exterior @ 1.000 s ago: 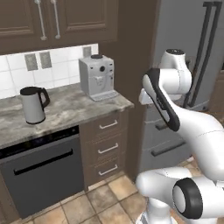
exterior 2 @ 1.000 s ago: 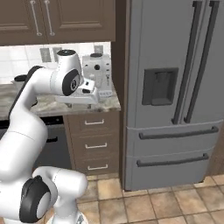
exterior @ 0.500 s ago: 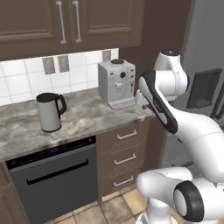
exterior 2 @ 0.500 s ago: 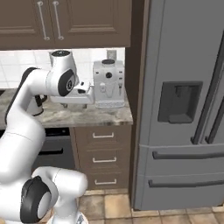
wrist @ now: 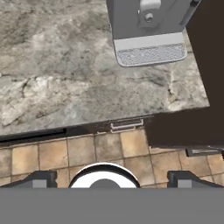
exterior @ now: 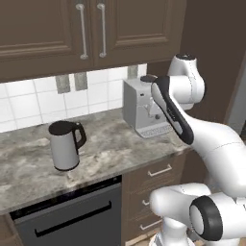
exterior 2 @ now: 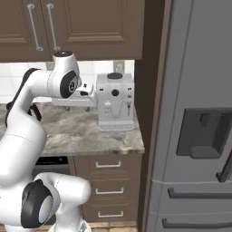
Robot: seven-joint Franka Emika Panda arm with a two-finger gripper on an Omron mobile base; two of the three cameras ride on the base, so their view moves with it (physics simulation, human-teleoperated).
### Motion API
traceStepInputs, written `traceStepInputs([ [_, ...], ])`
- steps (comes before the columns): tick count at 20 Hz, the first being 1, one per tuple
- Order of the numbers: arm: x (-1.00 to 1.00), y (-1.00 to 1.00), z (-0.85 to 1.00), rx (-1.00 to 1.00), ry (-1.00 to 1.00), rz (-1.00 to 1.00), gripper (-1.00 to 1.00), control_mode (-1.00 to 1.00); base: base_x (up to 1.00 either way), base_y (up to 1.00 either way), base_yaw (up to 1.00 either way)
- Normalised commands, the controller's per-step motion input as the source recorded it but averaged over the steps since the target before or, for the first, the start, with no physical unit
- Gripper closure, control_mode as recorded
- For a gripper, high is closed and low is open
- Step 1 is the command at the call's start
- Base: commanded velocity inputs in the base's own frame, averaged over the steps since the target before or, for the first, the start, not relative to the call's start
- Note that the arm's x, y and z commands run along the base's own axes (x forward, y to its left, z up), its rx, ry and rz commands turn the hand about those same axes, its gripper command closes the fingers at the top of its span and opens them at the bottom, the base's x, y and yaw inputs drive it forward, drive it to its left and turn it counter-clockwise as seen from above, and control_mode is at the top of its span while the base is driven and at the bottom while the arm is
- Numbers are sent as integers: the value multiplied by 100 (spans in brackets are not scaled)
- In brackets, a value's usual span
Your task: Navigate to the coffee machine.
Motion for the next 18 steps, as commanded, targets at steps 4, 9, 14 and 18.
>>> traceStepInputs([
  [4,0,0,0,0,0,0,-100,100,53,-15,10],
  [9,0,0,0,0,0,0,-100,100,44,-40,16],
  [14,0,0,0,0,0,0,-100,100,44,-40,15],
  [18,0,0,0,0,0,0,-100,100,38,-33,11],
])
